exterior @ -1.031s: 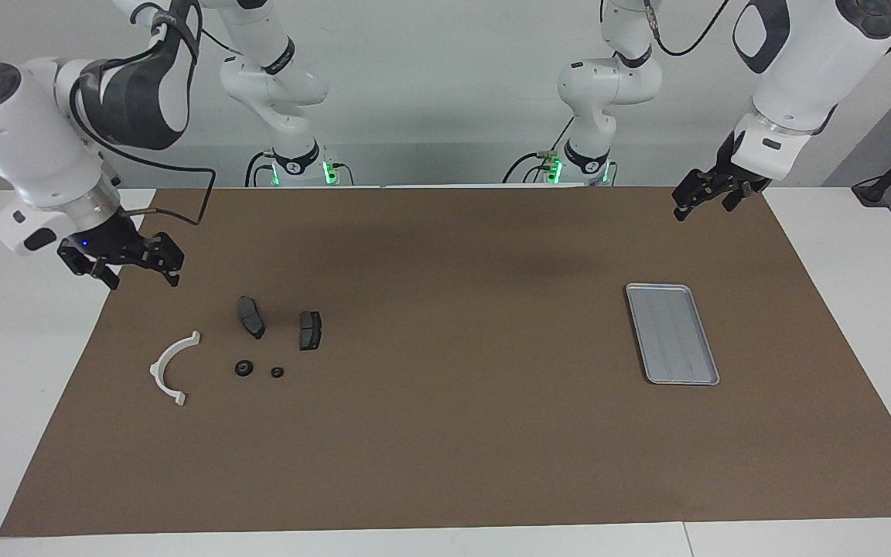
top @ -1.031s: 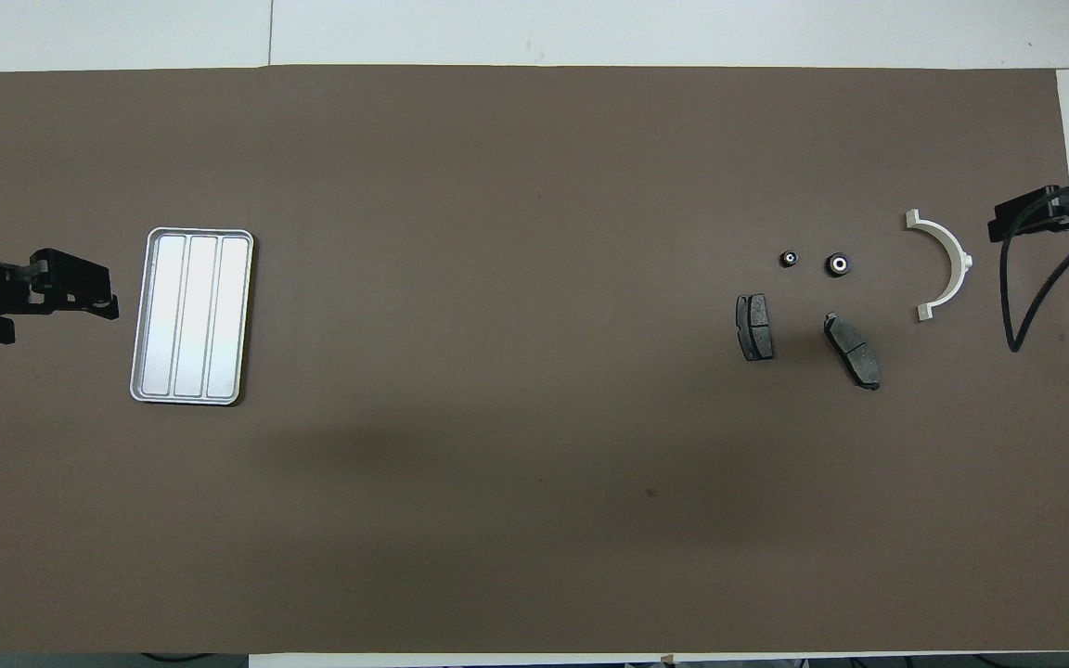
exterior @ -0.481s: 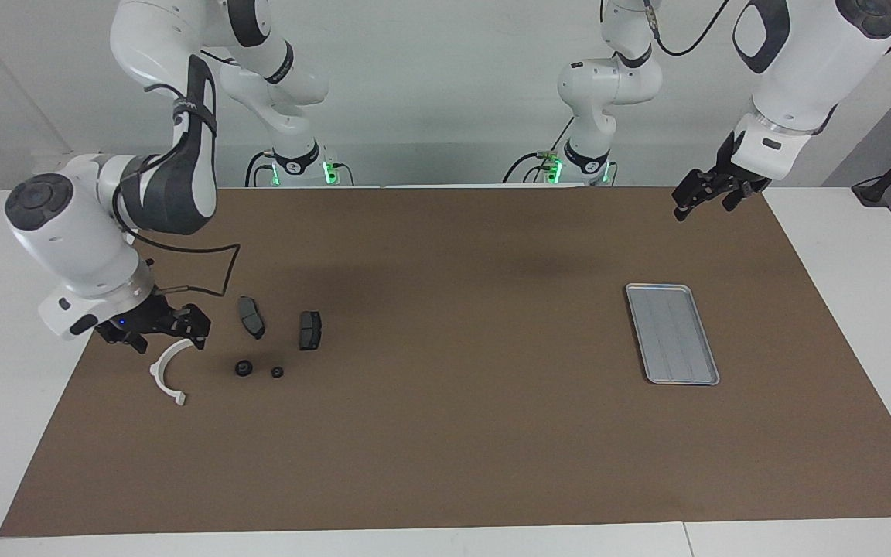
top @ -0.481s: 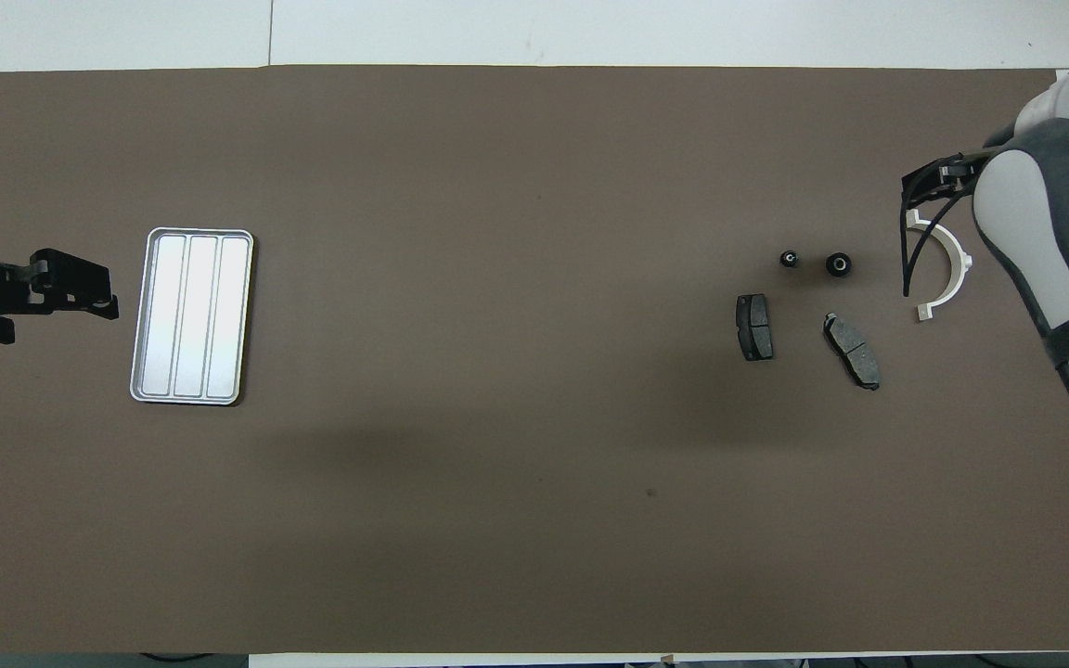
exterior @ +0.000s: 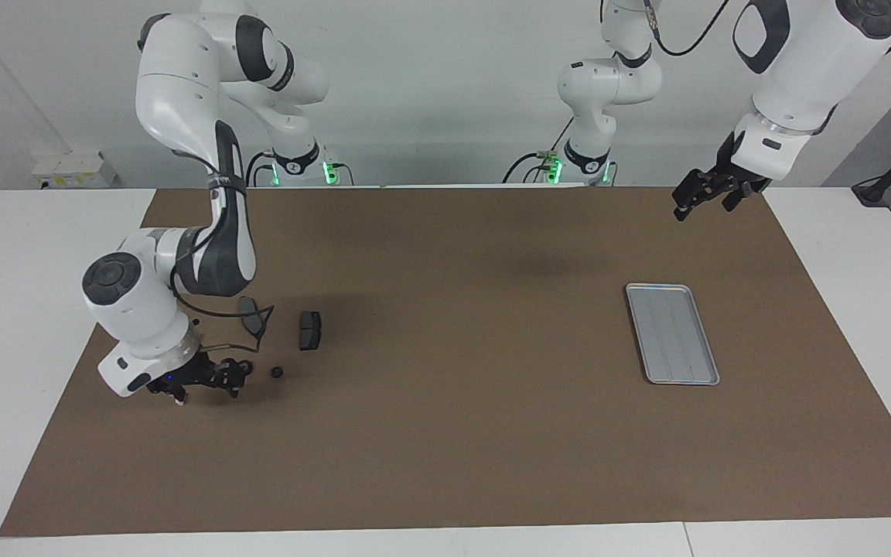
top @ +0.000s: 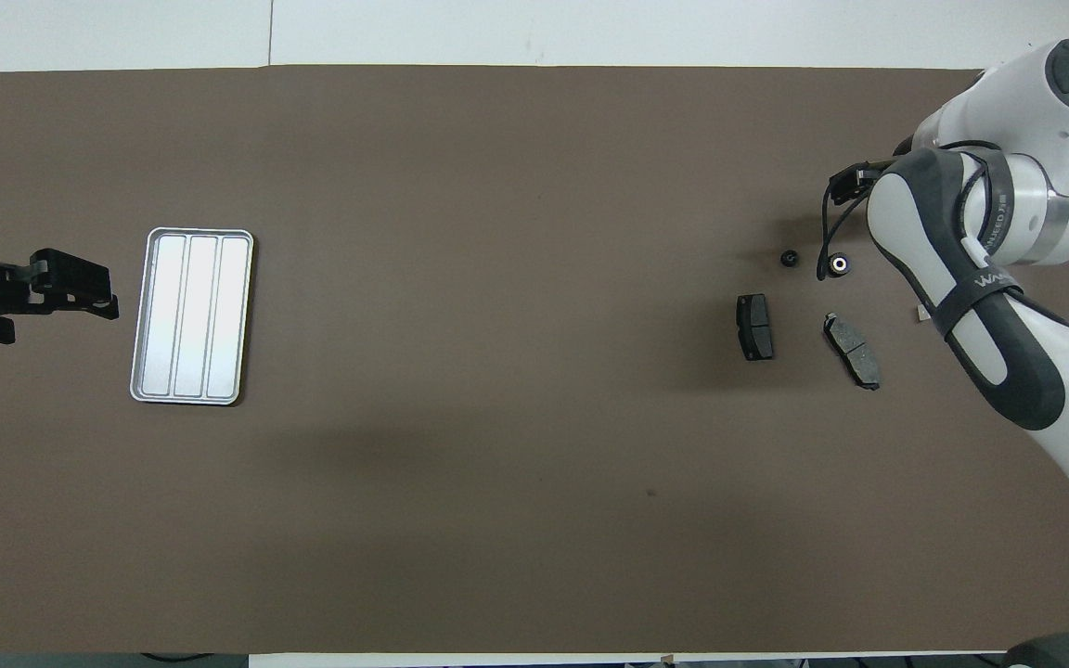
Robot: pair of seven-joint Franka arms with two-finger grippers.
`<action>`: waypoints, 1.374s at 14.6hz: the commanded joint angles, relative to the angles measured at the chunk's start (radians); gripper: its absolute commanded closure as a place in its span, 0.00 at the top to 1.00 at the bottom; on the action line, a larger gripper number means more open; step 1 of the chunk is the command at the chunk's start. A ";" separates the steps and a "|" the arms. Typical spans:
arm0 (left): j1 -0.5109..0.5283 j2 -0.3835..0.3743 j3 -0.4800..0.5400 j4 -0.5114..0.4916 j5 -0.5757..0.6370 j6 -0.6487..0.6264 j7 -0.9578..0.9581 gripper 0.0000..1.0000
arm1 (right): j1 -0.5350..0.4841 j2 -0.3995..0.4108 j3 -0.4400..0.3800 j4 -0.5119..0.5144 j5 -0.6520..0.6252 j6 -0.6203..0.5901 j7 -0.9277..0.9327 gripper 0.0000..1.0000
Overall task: Pick bearing gear from pile to tray
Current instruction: 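Reach the right gripper toward the farther black bearing, then grasp the black bearing with the right gripper and lift it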
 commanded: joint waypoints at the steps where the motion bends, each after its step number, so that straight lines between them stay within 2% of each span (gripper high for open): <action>1: -0.005 -0.025 0.007 -0.021 -0.014 -0.008 0.008 1.00 | 0.024 -0.003 0.003 0.012 0.011 -0.021 0.038 0.94; 4: -0.005 -0.025 0.007 -0.022 -0.014 -0.008 0.008 1.00 | 0.029 -0.020 0.004 -0.011 0.012 -0.047 0.056 0.93; 10: -0.005 -0.025 0.007 -0.021 -0.014 -0.008 0.008 1.00 | 0.020 -0.110 0.004 -0.149 0.012 -0.045 0.043 0.96; 13: -0.005 -0.025 0.007 -0.021 -0.014 -0.008 0.008 1.00 | 0.021 -0.138 0.004 -0.184 0.017 -0.044 0.049 0.97; 20: -0.005 -0.025 0.007 -0.022 -0.014 -0.010 0.008 1.00 | 0.026 -0.154 0.004 -0.267 0.017 0.050 0.049 0.97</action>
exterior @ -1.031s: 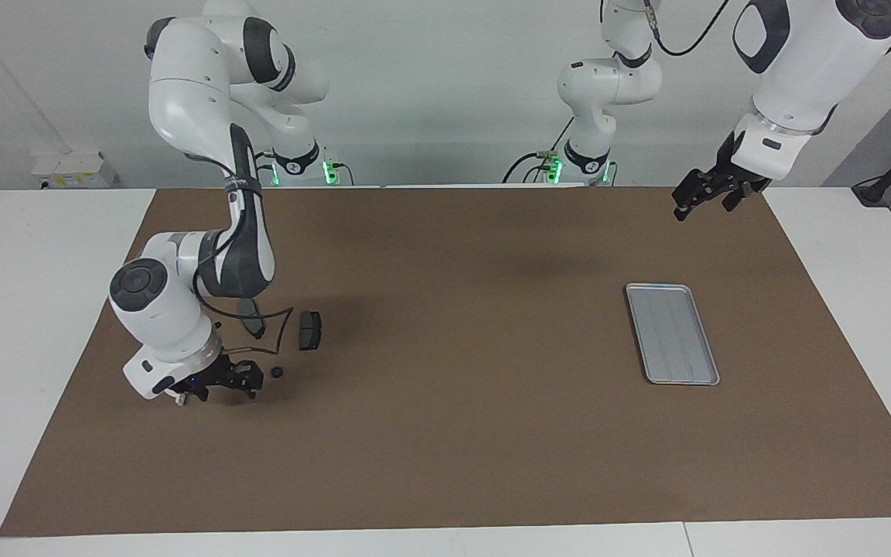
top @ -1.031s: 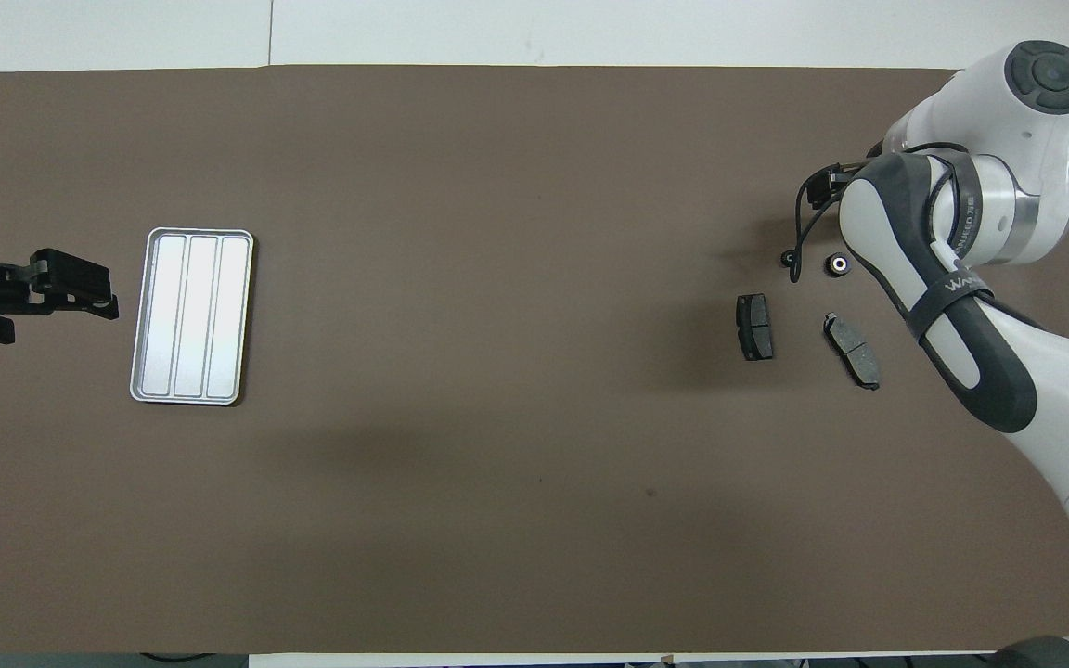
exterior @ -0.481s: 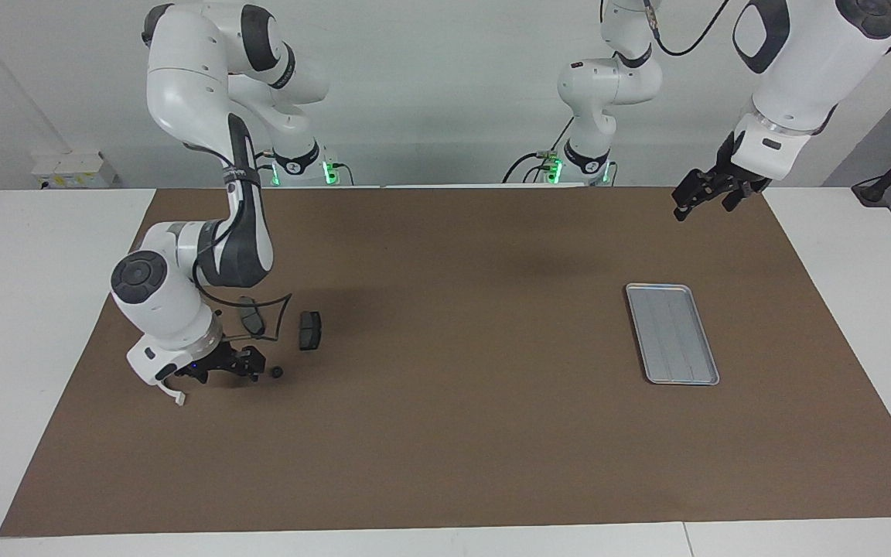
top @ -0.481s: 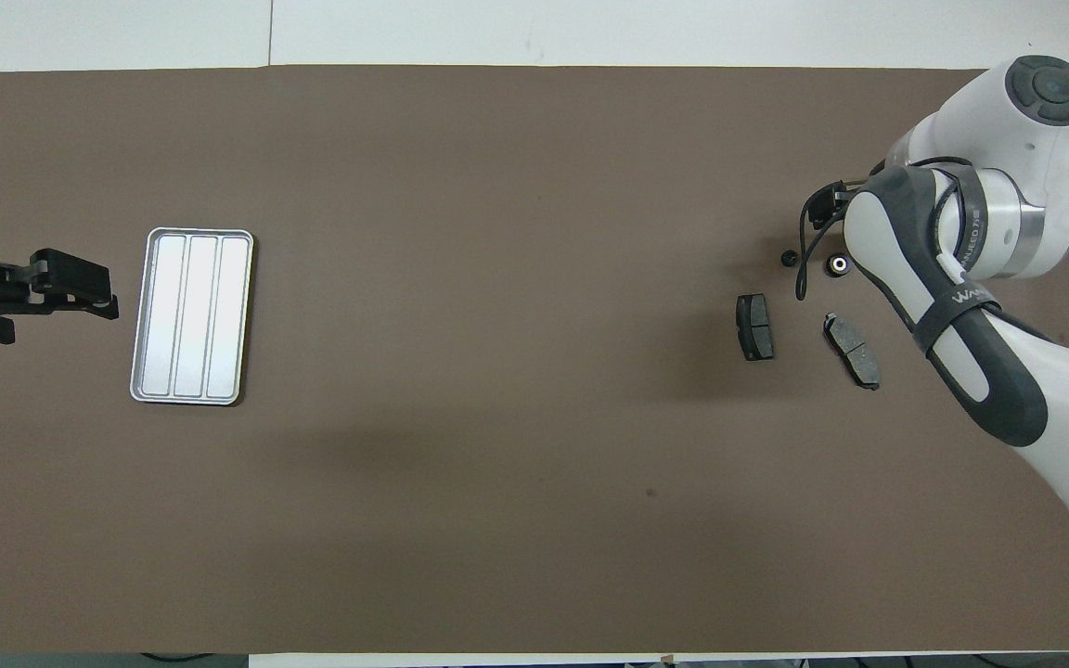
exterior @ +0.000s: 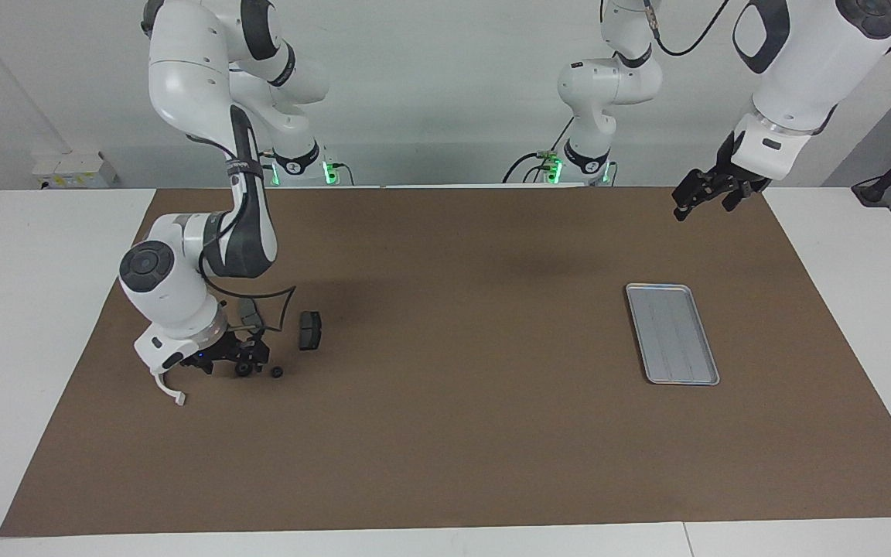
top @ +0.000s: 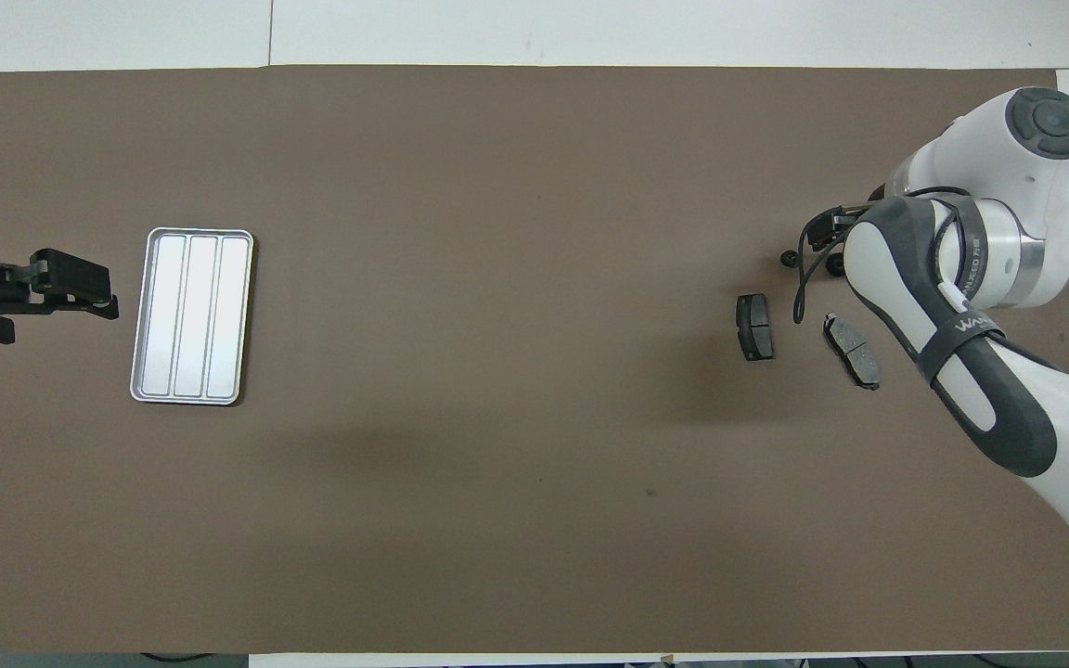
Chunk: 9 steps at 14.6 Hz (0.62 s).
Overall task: Pick bearing gear from pile to tray
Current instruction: 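Grasp the black bearing with the right gripper and lift it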
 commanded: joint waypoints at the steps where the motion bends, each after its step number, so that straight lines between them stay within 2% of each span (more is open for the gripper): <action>1: -0.005 -0.025 0.007 -0.021 -0.014 -0.010 0.008 1.00 | -0.006 -0.032 0.005 -0.053 0.014 0.031 0.001 0.97; 9: -0.005 -0.025 0.007 -0.022 -0.014 -0.008 0.008 1.00 | -0.012 -0.041 0.005 -0.096 0.014 0.054 -0.009 0.97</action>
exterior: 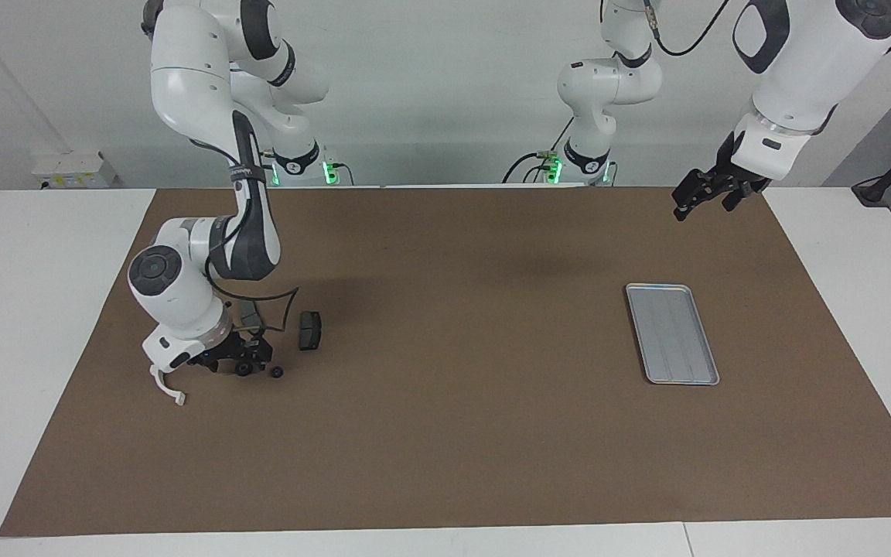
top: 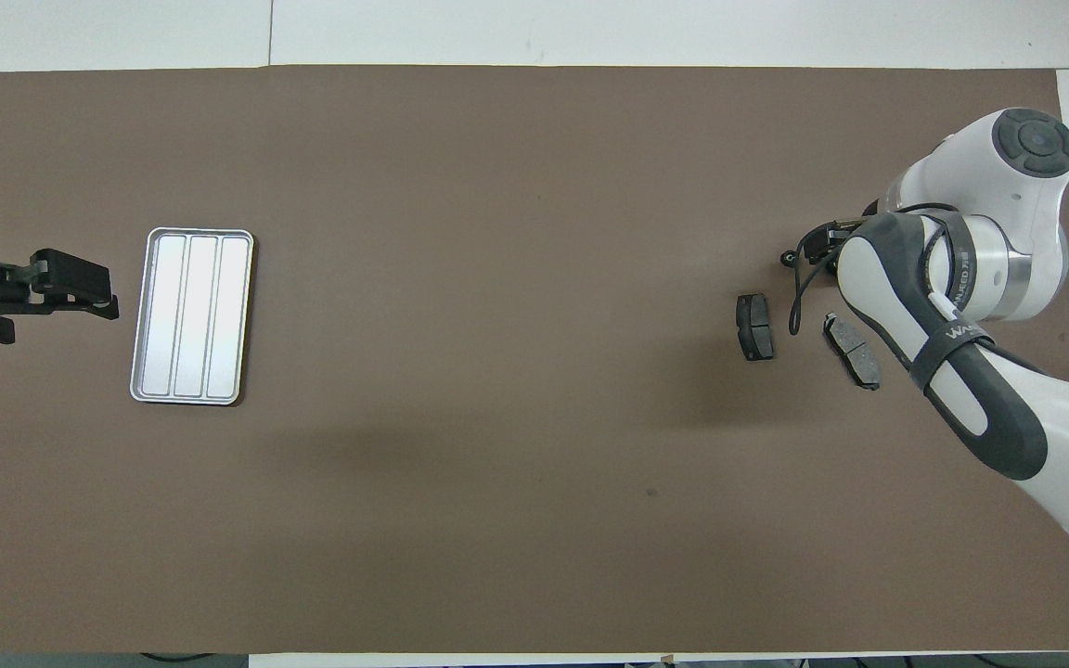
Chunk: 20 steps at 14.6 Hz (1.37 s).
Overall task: Pick bearing gear from pile to tray
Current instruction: 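Grasp the black bearing with the right gripper and lift it, then carry the bearing with the right gripper toward the table center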
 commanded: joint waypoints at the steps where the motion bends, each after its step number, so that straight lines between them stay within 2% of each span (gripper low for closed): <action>1: -0.005 -0.025 0.007 -0.022 -0.014 -0.010 0.008 1.00 | -0.010 -0.038 0.007 -0.050 0.014 0.028 -0.009 0.96; 7: -0.005 -0.025 0.007 -0.021 -0.014 -0.010 0.008 1.00 | -0.012 -0.036 0.007 -0.092 0.012 0.098 -0.009 0.94; 9: -0.005 -0.025 0.007 -0.021 -0.014 -0.010 0.008 1.00 | -0.012 -0.036 0.007 -0.092 0.014 0.098 -0.009 0.91; 11: -0.005 -0.025 0.007 -0.022 -0.014 -0.008 0.008 1.00 | -0.012 -0.036 0.007 -0.092 0.014 0.098 -0.009 0.84; 13: -0.005 -0.025 0.007 -0.022 -0.014 -0.010 0.008 1.00 | -0.012 -0.036 0.007 -0.090 0.014 0.098 -0.007 0.70; 18: -0.005 -0.025 0.007 -0.021 -0.014 -0.008 0.008 1.00 | -0.012 -0.035 0.007 -0.089 0.014 0.098 -0.007 0.09; 19: -0.005 -0.025 0.007 -0.021 -0.014 -0.008 0.008 1.00 | -0.012 -0.035 0.007 -0.087 0.012 0.098 -0.007 0.00; 20: -0.005 -0.025 0.007 -0.022 -0.014 -0.010 0.008 1.00 | -0.012 -0.035 0.007 -0.084 0.014 0.097 -0.009 0.00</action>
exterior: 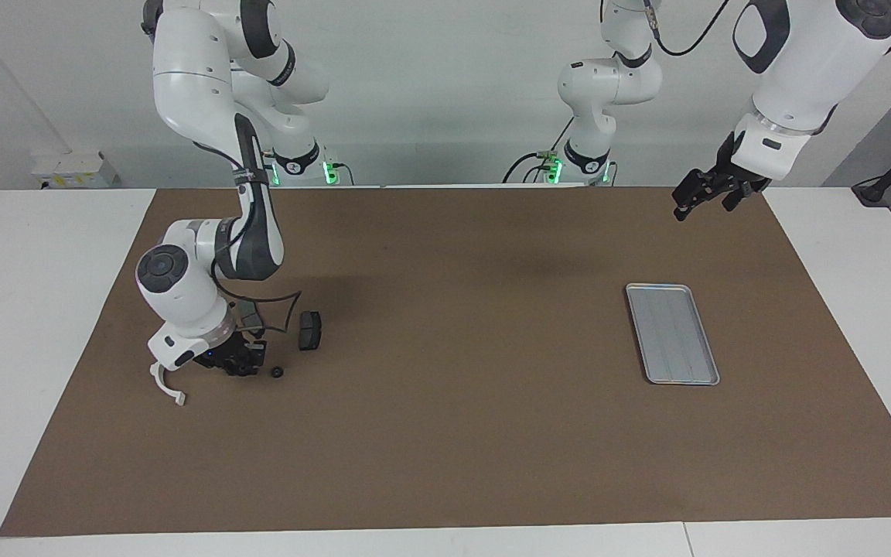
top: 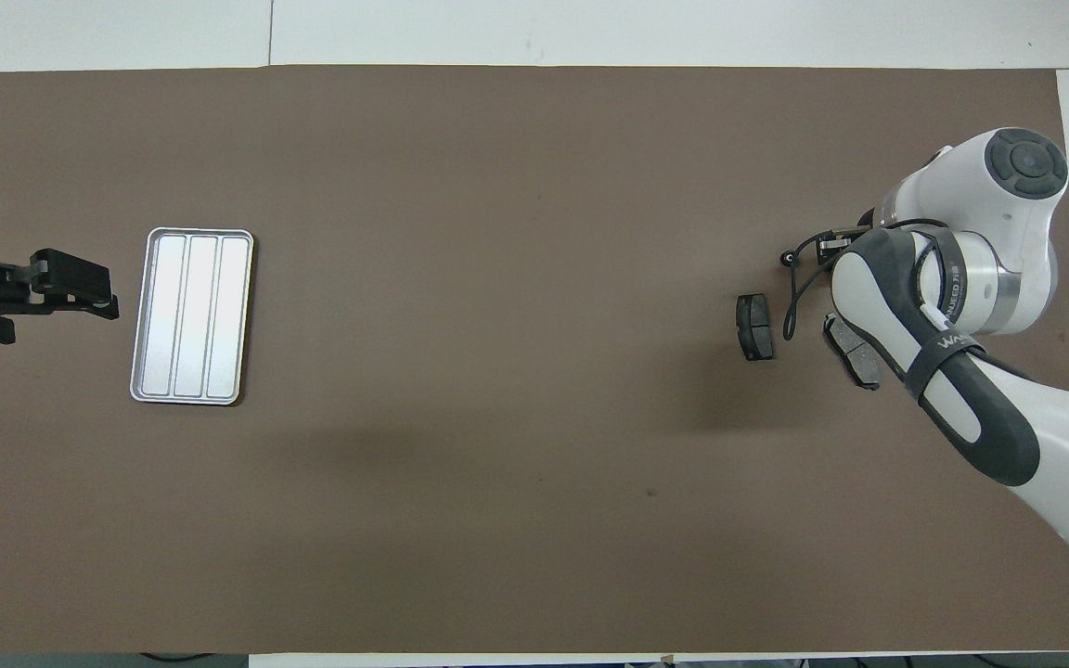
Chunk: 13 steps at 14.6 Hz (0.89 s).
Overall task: Pick bearing gear from pile to tray
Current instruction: 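Carry the bearing with the right gripper toward the table center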
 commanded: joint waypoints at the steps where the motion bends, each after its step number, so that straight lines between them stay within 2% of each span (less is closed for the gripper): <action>1: -0.005 -0.025 0.007 -0.021 -0.014 -0.009 0.008 1.00 | -0.011 -0.025 0.007 -0.029 0.012 0.023 -0.009 0.00; 7: -0.005 -0.025 0.007 -0.022 -0.014 -0.008 0.008 1.00 | 0.003 -0.057 0.007 0.075 0.004 -0.095 0.001 0.00; 13: -0.005 -0.025 0.007 -0.022 -0.014 -0.008 0.008 1.00 | 0.070 -0.068 0.009 0.328 -0.003 -0.310 0.069 0.00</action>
